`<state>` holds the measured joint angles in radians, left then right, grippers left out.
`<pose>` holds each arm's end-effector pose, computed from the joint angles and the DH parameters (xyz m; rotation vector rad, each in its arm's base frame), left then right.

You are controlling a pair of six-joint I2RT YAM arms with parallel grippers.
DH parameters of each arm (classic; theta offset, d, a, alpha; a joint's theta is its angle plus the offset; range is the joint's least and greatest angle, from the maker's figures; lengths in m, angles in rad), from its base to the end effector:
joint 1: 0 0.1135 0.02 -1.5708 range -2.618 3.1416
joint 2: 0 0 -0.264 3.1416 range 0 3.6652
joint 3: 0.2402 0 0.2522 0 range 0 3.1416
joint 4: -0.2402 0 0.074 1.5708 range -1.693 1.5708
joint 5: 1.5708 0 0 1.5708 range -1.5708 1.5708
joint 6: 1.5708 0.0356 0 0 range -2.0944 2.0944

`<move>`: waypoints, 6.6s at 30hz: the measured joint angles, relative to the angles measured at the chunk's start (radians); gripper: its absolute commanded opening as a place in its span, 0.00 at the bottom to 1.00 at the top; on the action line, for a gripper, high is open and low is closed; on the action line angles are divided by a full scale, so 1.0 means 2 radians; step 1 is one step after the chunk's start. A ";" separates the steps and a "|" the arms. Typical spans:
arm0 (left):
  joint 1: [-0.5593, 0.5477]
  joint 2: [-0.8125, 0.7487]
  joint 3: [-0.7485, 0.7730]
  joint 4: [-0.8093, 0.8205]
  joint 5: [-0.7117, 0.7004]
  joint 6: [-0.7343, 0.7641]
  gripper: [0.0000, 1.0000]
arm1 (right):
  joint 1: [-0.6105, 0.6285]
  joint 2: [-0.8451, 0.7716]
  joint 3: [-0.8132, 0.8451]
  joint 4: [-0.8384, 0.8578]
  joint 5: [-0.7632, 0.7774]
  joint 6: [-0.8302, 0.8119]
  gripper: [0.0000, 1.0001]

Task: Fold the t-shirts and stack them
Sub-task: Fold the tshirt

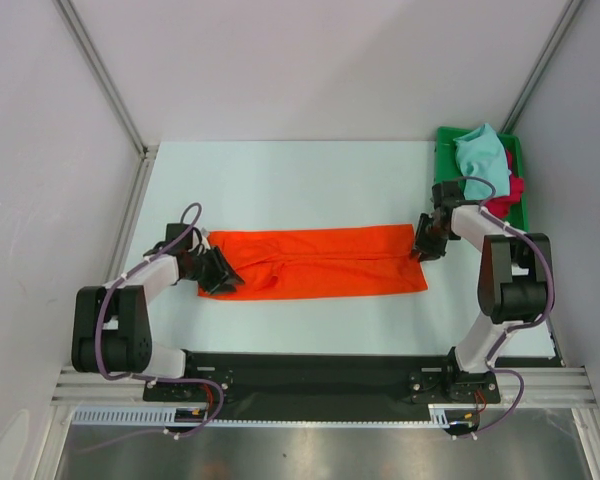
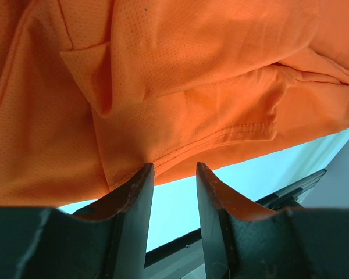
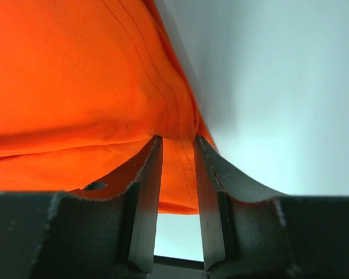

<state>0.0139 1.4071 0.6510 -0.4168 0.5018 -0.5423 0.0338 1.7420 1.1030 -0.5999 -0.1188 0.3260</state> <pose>0.2373 -0.0138 0.1526 -0.6234 2.7056 -0.8320 0.3327 0.0155 0.1723 0.3835 2.7997 0.2500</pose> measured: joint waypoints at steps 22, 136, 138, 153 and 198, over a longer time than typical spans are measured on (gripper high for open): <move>0.011 0.032 0.000 -0.004 0.000 0.006 0.40 | 0.009 0.023 0.015 0.000 0.028 -0.007 0.00; 0.112 0.426 0.513 0.078 -0.142 0.015 0.20 | 0.066 -0.162 -0.014 -0.114 -0.068 -0.010 0.57; 0.105 0.427 0.518 0.078 -0.160 0.017 0.32 | 0.066 -0.146 -0.009 -0.118 -0.074 -0.010 0.58; 0.092 0.182 0.329 0.049 -0.220 0.058 0.57 | 0.067 0.021 0.062 -0.045 -0.174 -0.014 0.68; 0.118 0.464 0.484 0.222 -0.008 -0.085 0.20 | 0.091 0.041 -0.047 0.016 -0.223 -0.015 0.00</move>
<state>0.2508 2.3352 1.6188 0.0277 0.4858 -0.7116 0.2157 1.8240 1.0100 -0.5686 -0.5655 0.2955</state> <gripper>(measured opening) 0.244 0.037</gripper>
